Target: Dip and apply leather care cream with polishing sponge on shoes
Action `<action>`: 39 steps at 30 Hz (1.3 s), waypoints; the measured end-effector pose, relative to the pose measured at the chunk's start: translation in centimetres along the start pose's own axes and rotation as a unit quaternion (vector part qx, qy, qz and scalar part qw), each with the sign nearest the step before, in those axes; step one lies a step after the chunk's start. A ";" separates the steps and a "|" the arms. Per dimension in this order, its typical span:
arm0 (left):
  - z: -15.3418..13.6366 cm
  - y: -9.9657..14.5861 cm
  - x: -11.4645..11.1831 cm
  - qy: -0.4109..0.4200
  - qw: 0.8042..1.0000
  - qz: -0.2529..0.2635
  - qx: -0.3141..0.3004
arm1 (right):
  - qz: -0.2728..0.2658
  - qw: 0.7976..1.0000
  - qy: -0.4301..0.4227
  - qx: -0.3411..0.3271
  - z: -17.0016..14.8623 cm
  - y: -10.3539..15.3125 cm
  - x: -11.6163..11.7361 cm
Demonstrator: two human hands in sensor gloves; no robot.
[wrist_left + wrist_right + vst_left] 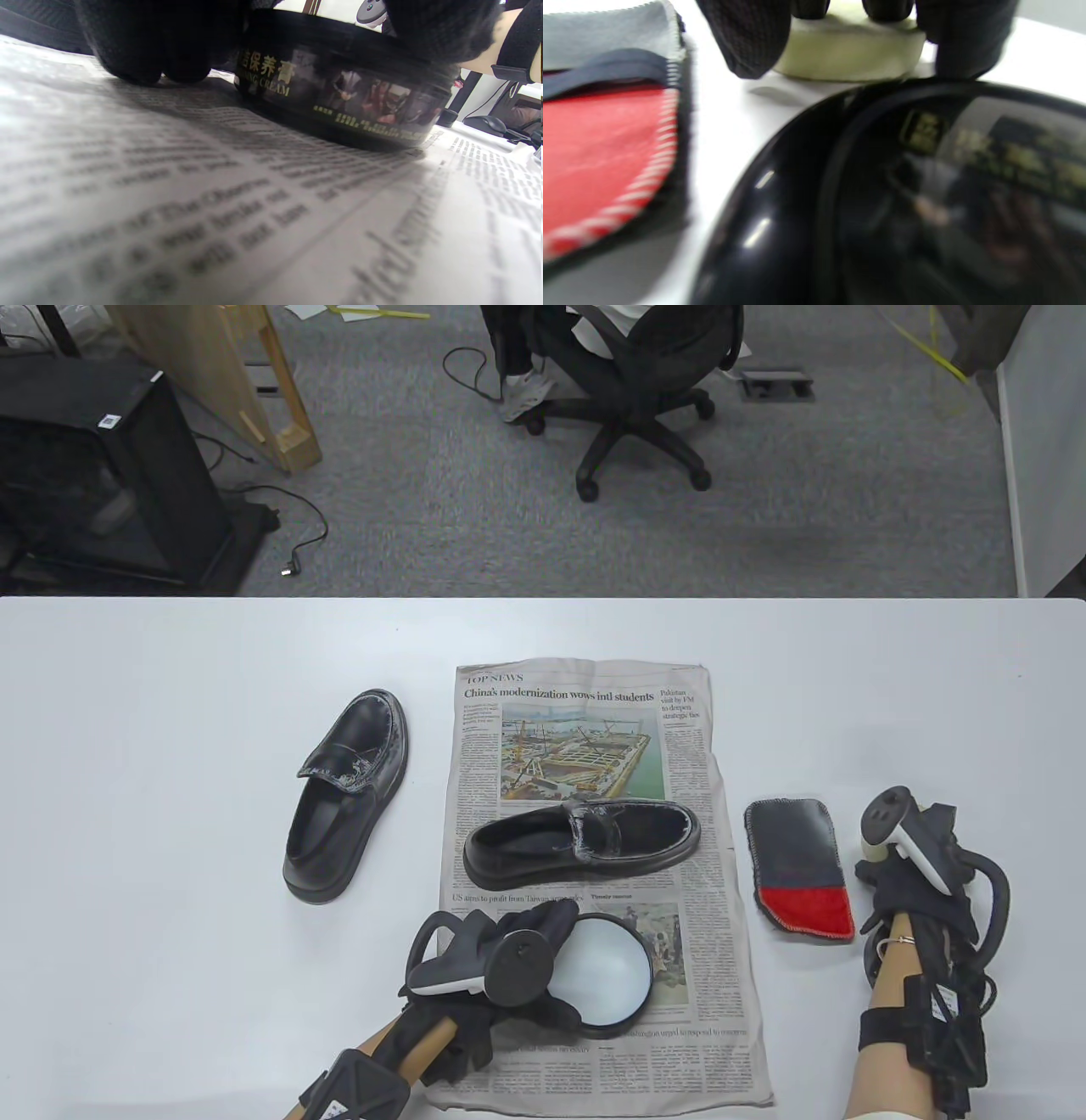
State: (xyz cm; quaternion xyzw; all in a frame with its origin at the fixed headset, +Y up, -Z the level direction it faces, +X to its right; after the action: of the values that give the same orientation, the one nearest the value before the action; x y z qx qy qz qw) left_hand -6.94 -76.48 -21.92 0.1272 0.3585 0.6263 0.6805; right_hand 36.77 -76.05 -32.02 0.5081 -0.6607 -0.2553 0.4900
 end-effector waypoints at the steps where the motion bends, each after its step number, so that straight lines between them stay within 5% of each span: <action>1: 0.0 0.0 0.0 0.000 1.000 0.000 0.001 | -0.015 1.000 0.006 0.007 0.0 -0.1 0.0; 11: 0.0 0.1 0.0 0.004 1.000 0.005 0.007 | -0.119 0.992 0.031 0.025 -0.3 0.1 -1.2; 16: 0.0 0.0 0.0 0.003 1.000 0.006 0.009 | -0.192 0.979 -0.008 -0.069 1.2 3.5 -3.2; 19: 0.0 0.0 0.0 0.002 1.000 0.007 0.010 | -0.220 0.949 -0.058 -0.219 3.9 7.6 -4.6; 23: 0.0 0.0 0.0 0.003 1.000 0.008 0.012 | -0.222 0.855 -0.069 -0.464 10.0 16.3 -4.8; 28: 0.0 0.1 0.0 0.004 1.000 0.010 0.015 | -0.205 0.764 0.045 -0.611 17.2 24.3 -1.5; 34: 0.0 0.0 0.1 0.005 1.000 0.009 0.014 | -0.237 0.759 0.204 -0.572 21.8 24.5 2.2; 39: 0.1 -0.1 0.2 -0.003 1.000 0.009 0.016 | -0.229 0.751 0.240 -0.570 22.8 24.6 3.4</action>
State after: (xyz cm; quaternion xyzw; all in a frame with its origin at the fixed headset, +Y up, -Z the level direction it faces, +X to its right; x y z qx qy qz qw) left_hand -6.80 -76.32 -21.94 0.1431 0.3647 0.6261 0.6742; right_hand 5.74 -74.16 -19.01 0.3152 -0.1166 -0.5587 0.7583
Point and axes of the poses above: the tracker on the back of each hand, its own z axis roughly to the thumb side, its own y axis roughly from the fingertips to the wrist, x = y × z, the point moved 1 cm from there along -y, roughly from the wrist to the fingertips, and after that the axes turned 8 degrees about -x, right-handed, at the moved point
